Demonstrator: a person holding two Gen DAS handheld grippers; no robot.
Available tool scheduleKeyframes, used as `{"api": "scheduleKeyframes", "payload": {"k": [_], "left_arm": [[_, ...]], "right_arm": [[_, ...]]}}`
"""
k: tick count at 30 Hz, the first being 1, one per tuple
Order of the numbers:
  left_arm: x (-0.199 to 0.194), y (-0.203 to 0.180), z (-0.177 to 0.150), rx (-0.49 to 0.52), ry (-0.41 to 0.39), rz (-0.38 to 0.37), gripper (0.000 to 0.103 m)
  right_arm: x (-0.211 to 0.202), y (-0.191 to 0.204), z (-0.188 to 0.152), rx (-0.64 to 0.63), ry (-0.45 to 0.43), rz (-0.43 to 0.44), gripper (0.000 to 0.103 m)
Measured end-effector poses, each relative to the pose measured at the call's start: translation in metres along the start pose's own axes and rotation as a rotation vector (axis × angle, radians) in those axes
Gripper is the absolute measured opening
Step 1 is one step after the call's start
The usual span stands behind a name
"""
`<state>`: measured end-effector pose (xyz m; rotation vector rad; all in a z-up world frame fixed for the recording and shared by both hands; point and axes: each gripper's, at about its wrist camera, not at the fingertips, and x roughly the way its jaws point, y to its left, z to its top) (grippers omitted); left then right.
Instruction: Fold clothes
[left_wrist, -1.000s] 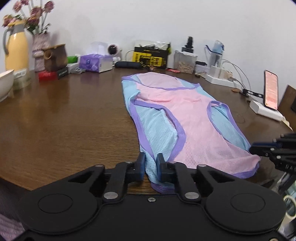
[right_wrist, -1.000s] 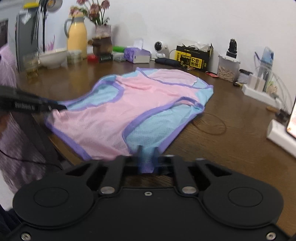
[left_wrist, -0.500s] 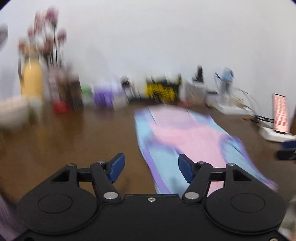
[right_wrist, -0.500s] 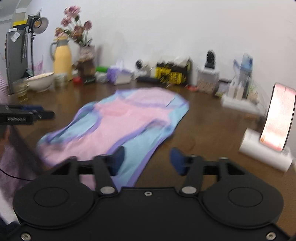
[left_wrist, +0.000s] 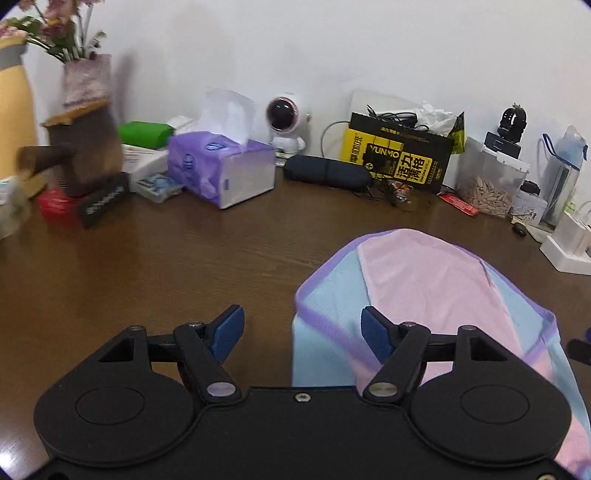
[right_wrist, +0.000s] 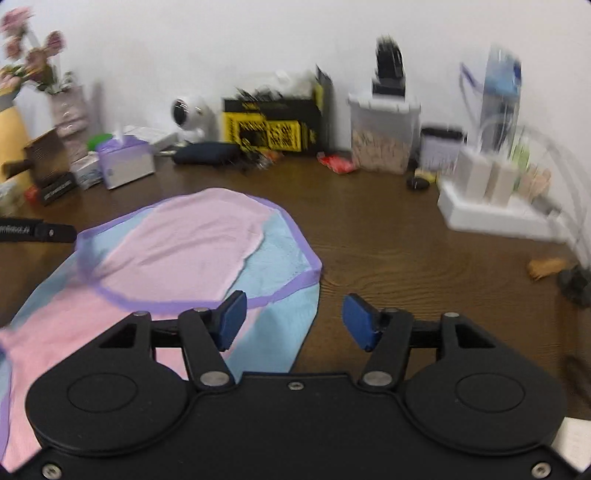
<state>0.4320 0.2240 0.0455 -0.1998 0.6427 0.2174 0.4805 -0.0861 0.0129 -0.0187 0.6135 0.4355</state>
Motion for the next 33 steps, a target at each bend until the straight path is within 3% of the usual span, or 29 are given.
{"api": "scheduleKeyframes", "payload": {"k": [1,2,4,7,11,16,18,21,22,23,25,27,31,33], "left_arm": [[0.004,0.0,0.0,0.0,0.011,-0.023,0.061],[0.007,-0.001,0.0,0.0,0.022,-0.039,0.038],[0.014,-0.003,-0.001,0.004,0.036,-0.02,0.013],[0.026,-0.009,-0.006,0.024,0.017,0.036,0.007],[0.041,-0.021,0.002,0.036,-0.003,0.056,0.006],[0.06,-0.027,0.019,-0.012,-0.004,0.07,0.007],[0.052,-0.025,0.025,-0.026,-0.013,0.085,0.007],[0.014,-0.019,0.028,-0.011,-0.063,0.066,0.015],[-0.004,-0.019,0.024,0.001,-0.076,0.047,0.028],[-0.019,-0.02,0.018,0.007,-0.077,0.031,0.049],[-0.048,-0.026,0.0,0.034,-0.064,-0.023,0.064],[-0.086,-0.033,-0.032,0.084,-0.044,-0.103,0.064],[-0.126,-0.048,-0.082,0.122,0.006,-0.142,0.064],[-0.141,-0.056,-0.102,0.121,0.042,-0.176,0.064]], "right_arm": [[0.006,-0.002,0.0,0.008,0.006,0.004,0.05],[0.014,-0.005,0.0,0.012,0.014,0.001,0.038],[0.026,-0.005,-0.002,-0.007,0.016,0.004,0.031],[0.03,-0.006,-0.002,-0.033,0.004,-0.007,0.007],[0.037,-0.013,0.005,-0.044,-0.003,-0.069,0.007],[0.05,-0.022,0.016,-0.052,0.006,-0.093,0.007],[0.046,-0.02,0.017,-0.064,0.003,-0.1,0.017],[0.012,-0.015,0.013,-0.073,-0.055,-0.079,0.058],[-0.008,-0.013,0.009,-0.064,-0.078,-0.054,0.072],[-0.023,-0.011,0.003,-0.066,-0.086,-0.028,0.073],[-0.054,-0.001,-0.014,-0.072,-0.09,0.032,0.073],[-0.073,0.009,-0.029,-0.092,-0.085,0.074,0.073],[-0.132,0.048,-0.095,-0.162,-0.055,0.169,0.073],[-0.145,0.058,-0.111,-0.166,-0.047,0.196,0.073]]}}
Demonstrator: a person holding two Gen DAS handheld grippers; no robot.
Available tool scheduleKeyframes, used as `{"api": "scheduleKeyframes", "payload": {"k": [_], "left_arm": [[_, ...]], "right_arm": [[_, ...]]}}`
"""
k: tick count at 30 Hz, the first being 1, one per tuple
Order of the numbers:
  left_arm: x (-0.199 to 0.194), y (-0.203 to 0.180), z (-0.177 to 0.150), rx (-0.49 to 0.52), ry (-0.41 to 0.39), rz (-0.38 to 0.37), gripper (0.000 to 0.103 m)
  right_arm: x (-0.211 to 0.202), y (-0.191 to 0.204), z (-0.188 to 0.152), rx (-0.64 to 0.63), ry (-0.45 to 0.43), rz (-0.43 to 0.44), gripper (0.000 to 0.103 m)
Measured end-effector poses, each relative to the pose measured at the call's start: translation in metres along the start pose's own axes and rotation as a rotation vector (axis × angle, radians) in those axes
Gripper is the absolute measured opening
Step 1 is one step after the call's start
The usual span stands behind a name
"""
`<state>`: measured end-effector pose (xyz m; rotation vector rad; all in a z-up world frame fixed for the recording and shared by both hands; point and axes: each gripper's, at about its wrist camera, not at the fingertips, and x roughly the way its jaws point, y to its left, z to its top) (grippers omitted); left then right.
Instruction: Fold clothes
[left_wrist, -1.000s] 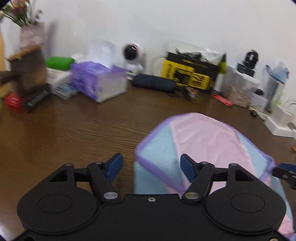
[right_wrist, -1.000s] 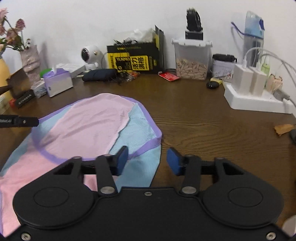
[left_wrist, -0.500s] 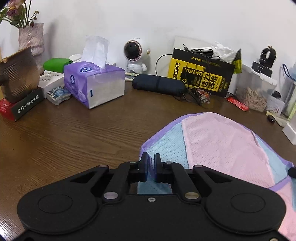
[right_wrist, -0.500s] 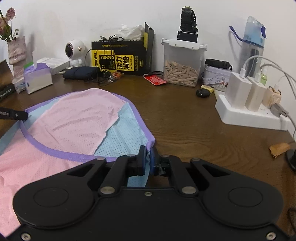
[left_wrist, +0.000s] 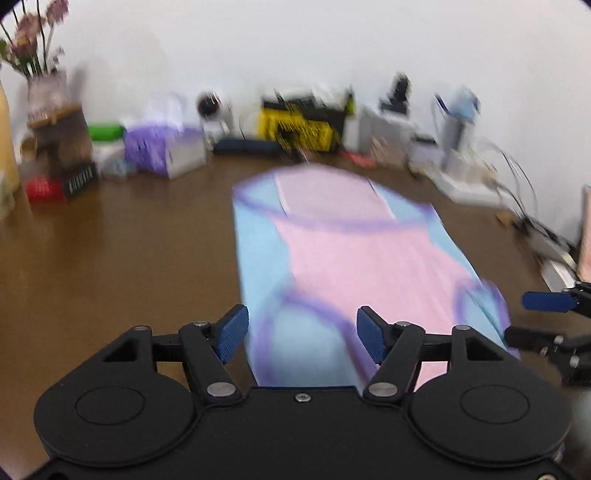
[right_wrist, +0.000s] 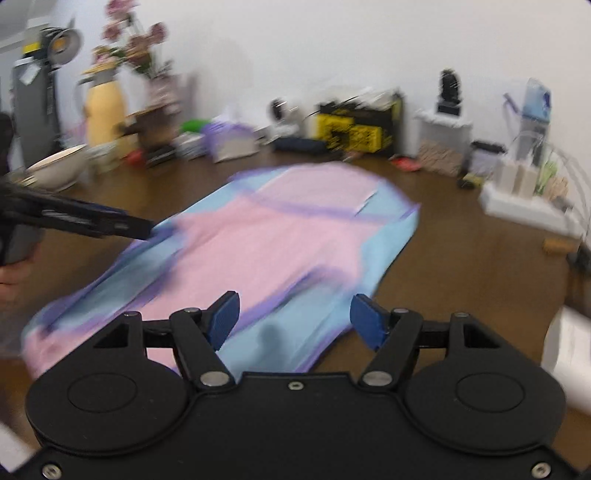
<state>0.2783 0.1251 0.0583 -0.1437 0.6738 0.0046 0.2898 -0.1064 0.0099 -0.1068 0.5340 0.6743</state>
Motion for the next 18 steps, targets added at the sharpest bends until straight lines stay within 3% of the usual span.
{"api": "scheduleKeyframes", "payload": {"k": [4,9,12,15,18], "left_arm": [[-0.03,-0.02,-0.03,0.068,0.001,-0.045,0.064],[-0.048,-0.014,-0.059,0.074,0.025,-0.02,0.064],[-0.051,-0.011,-0.075,0.075,0.013,0.048,0.055],[-0.055,-0.015,-0.08,0.099,-0.003,0.087,0.039],[-0.059,-0.014,-0.083,0.092,-0.013,0.097,0.026]], "right_arm": [[-0.037,0.041,-0.037,-0.042,0.002,0.048,0.073],[-0.062,0.053,-0.061,-0.066,-0.017,0.084,0.073],[-0.064,0.05,-0.067,-0.037,0.0,0.066,0.072],[-0.065,0.049,-0.069,-0.03,-0.005,0.068,0.068],[-0.066,0.05,-0.071,-0.048,-0.013,0.065,0.042]]}}
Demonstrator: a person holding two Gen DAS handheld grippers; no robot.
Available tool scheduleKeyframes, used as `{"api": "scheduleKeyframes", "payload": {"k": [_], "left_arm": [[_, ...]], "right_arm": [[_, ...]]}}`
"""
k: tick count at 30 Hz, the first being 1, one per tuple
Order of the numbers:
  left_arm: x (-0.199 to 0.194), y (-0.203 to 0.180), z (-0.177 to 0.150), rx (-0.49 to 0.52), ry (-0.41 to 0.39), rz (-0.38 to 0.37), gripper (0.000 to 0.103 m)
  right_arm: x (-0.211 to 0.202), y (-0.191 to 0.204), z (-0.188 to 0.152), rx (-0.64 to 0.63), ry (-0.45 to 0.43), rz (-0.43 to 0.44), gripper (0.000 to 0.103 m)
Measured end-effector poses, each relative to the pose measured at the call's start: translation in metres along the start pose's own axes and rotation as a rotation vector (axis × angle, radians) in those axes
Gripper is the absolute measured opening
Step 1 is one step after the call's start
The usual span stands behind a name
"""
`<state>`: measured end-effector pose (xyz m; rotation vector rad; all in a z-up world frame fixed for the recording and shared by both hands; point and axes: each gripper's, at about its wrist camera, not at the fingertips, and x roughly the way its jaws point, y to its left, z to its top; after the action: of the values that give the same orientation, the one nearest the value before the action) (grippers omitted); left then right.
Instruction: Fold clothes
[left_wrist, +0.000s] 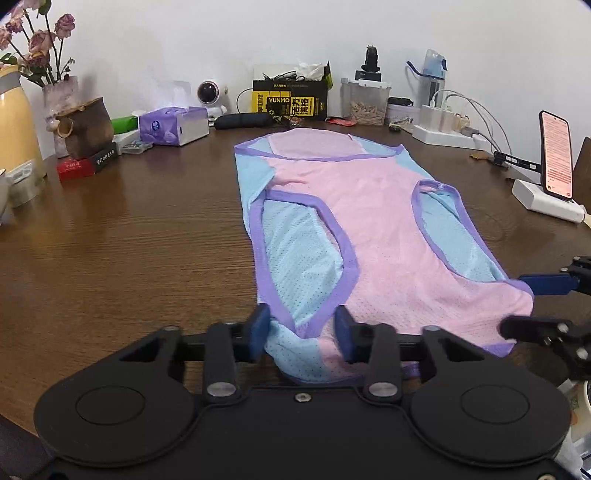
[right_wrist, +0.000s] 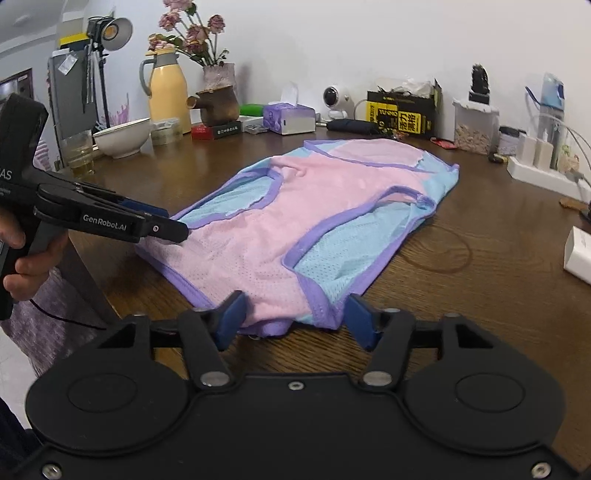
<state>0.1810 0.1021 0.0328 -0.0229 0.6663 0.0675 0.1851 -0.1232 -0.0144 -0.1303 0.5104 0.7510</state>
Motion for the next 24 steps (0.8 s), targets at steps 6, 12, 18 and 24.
{"api": "scheduleKeyframes", "payload": {"k": [6,12,18,24], "left_arm": [[-0.012,-0.008,-0.012,0.049,-0.051,0.017,0.019],[-0.03,-0.001,-0.011,0.026,-0.106,0.048,0.055],[-0.03,0.005,-0.01,-0.026,-0.071,-0.062,0.054],[-0.02,-0.001,-0.015,-0.027,-0.017,-0.037,0.011]], "right_arm": [[-0.002,0.004,-0.005,-0.011,-0.003,-0.027,0.036],[-0.025,0.011,-0.001,-0.041,-0.038,-0.025,0.064],[-0.024,0.009,0.002,0.005,-0.046,-0.034,0.066],[-0.009,0.012,-0.004,-0.006,0.001,-0.059,0.032]]}}
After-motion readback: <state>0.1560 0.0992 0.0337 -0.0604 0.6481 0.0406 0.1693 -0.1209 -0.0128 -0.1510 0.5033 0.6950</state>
